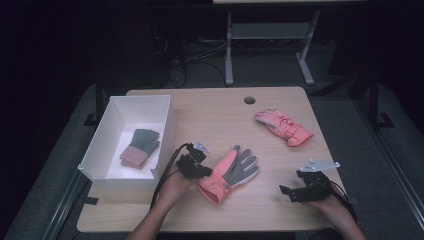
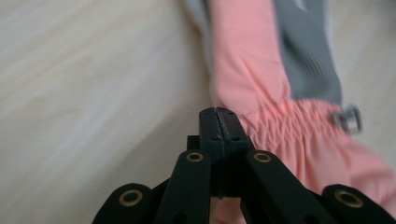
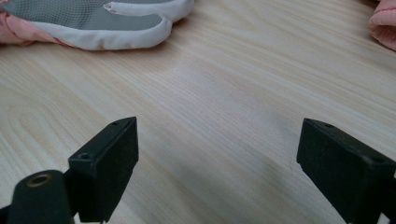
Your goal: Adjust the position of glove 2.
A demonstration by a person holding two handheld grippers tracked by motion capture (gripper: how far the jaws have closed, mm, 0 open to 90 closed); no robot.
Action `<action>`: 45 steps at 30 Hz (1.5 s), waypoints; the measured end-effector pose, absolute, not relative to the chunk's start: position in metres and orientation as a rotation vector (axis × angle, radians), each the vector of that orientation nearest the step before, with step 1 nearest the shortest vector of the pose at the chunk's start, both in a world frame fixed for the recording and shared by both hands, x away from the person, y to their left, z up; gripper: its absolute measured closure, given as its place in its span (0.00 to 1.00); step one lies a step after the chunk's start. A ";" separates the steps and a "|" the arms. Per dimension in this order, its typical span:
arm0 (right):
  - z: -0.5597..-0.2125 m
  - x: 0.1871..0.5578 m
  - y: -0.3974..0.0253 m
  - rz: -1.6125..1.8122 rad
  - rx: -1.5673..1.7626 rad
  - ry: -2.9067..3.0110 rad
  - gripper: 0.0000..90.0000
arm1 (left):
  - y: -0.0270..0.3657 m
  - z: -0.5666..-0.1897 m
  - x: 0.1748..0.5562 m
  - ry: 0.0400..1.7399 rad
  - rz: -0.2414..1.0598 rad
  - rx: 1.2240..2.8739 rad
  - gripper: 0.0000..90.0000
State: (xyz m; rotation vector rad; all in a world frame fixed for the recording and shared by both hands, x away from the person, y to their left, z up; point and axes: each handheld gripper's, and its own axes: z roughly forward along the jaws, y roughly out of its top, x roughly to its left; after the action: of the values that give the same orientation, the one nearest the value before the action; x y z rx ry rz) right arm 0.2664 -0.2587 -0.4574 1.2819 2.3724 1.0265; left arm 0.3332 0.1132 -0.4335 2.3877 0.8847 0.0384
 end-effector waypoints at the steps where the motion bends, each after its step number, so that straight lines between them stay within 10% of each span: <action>1: -0.458 0.266 -0.259 1.022 1.293 2.372 0.14 | 0.112 -0.435 0.329 0.877 0.026 2.385 1.00; 30: -0.461 0.255 -0.263 0.989 1.262 2.392 0.14 | 0.037 -0.454 0.294 0.571 -0.111 2.386 0.97; 45: -0.462 0.259 -0.268 1.049 1.266 2.424 0.15 | 0.081 -0.442 0.289 0.561 0.014 2.304 0.37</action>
State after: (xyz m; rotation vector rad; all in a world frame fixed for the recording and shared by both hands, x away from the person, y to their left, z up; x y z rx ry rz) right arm 0.2592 -0.2681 -0.4618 1.2660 2.4240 1.0490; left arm 0.2889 0.0814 -0.4418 2.3039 0.5614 0.0135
